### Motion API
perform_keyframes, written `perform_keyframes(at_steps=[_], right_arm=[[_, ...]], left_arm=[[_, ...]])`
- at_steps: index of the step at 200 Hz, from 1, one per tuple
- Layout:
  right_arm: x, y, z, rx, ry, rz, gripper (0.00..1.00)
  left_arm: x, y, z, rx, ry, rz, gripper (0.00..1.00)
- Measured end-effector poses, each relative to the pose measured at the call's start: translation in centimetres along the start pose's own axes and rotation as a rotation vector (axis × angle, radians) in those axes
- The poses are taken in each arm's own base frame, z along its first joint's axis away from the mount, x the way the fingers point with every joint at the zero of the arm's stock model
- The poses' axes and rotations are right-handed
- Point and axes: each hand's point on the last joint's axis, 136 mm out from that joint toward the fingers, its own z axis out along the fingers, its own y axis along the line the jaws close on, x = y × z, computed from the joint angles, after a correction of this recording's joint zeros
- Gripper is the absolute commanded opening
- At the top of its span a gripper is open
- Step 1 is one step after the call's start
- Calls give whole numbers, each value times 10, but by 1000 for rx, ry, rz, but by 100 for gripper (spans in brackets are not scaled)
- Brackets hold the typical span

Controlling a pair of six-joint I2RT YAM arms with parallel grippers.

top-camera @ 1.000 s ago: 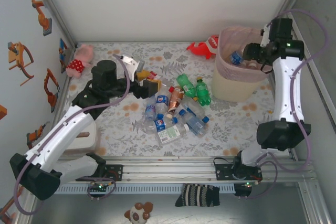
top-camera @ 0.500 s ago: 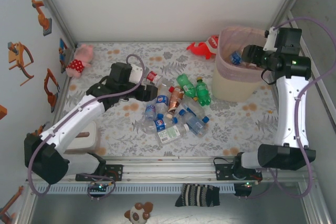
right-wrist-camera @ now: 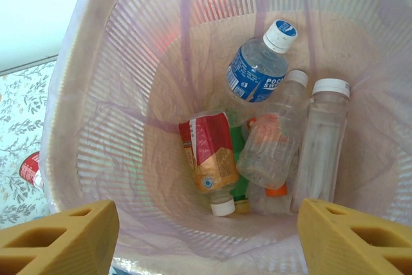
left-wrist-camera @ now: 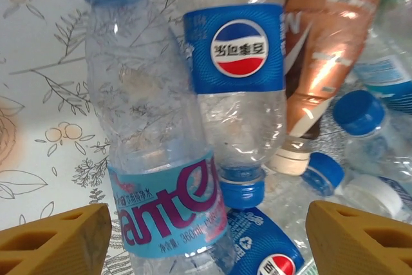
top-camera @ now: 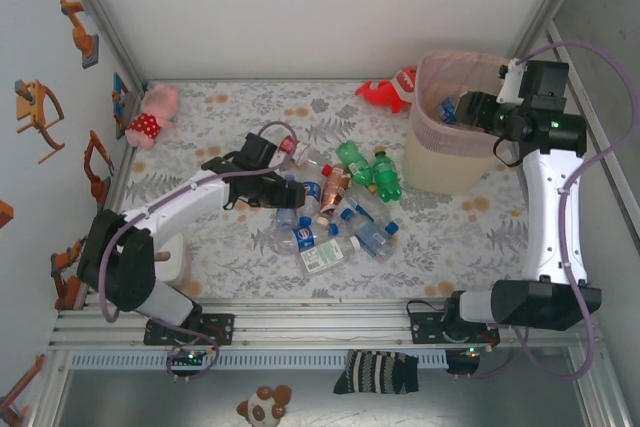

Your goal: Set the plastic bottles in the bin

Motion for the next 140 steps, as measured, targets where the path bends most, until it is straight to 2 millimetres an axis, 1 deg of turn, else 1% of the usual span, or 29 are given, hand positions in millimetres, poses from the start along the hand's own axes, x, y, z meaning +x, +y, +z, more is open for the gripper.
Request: perform_keyframes(at_steps=[35, 68, 109, 140], right_arm=[[1, 1, 2, -6, 4, 0, 72], [1, 1, 3, -10, 4, 0, 72], [3, 0, 5, -9, 12, 2, 72], [2, 0, 6, -9, 9, 1, 72]], left_arm=[[12, 9, 23, -50, 69, -24, 76], [21, 21, 38, -106, 110, -41, 72], [30, 33, 51, -162, 156, -49, 67], [33, 36, 55, -179, 169, -46, 60]])
